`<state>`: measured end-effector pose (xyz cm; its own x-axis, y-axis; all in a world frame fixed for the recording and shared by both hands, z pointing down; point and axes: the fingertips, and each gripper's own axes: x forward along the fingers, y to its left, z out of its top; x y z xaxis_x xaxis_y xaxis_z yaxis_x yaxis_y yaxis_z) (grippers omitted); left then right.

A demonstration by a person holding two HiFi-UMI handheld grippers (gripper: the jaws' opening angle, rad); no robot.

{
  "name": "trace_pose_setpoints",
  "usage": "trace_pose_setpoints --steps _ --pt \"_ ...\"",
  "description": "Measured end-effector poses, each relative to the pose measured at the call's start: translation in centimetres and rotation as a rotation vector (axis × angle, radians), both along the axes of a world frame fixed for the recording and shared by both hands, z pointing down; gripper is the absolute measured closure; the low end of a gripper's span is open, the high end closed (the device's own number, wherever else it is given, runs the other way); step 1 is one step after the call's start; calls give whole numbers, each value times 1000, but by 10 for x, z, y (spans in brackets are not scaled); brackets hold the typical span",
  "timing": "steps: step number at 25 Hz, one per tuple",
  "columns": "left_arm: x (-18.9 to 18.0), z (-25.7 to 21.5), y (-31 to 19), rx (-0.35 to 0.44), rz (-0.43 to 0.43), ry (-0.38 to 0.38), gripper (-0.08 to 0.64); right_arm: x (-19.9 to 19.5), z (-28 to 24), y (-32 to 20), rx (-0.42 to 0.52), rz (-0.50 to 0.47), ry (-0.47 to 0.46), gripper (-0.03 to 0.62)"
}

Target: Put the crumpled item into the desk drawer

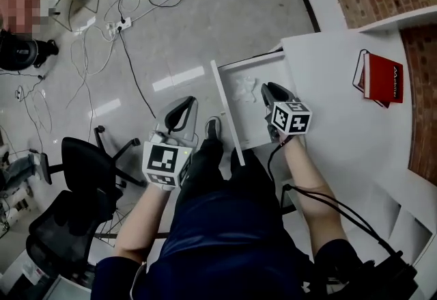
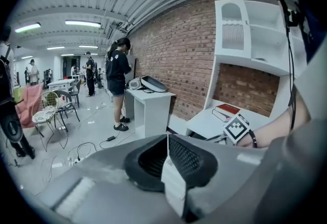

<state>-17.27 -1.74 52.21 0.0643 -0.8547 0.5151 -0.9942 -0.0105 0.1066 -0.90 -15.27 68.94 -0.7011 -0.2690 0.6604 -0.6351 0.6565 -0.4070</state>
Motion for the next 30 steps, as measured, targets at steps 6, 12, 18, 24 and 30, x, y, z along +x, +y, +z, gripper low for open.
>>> trace_pose_setpoints --steps 6,12,18,24,30 --pt "22 -35 -27 92 50 -14 548 19 -103 -25 151 72 -126 550" --pt "52 -72 -42 158 98 -5 548 40 -200 -28 298 78 -217 574" --pt "58 -136 -62 288 114 -37 548 52 -284 -26 484 74 -277 583" --pt "56 -189 -66 387 89 -50 548 60 -348 -9 649 68 -310 589" --pt "68 -228 -66 469 92 -49 548 75 -399 9 812 81 -331 589"
